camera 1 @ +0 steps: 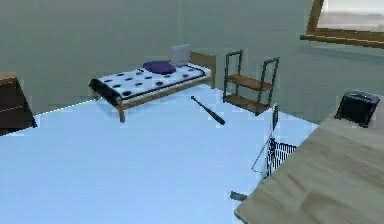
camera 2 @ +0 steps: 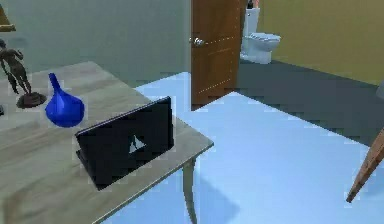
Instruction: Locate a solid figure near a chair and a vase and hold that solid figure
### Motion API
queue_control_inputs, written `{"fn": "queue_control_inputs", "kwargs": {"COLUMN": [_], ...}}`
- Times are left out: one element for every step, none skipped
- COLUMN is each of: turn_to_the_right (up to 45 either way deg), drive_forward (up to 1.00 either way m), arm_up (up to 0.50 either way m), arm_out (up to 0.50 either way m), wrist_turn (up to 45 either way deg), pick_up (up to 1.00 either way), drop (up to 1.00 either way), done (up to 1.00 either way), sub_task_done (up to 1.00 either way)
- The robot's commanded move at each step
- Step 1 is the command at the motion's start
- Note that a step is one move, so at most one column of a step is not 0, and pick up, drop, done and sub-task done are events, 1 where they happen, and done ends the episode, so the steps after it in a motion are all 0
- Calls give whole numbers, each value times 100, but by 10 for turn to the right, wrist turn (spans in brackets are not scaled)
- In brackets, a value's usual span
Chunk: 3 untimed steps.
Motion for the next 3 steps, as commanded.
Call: {"fn": "queue_control_inputs", "kwargs": {"turn_to_the_right": [-450,-450,-360], "drive_forward": [0,0,0], "arm_up": [0,0,0], "arm_out": [0,0,0], "wrist_turn": [0,0,0], "pick_up": [0,0,0], "drop": [0,0,0], "done": [0,0,0], "sub_task_done": [0,0,0]}}
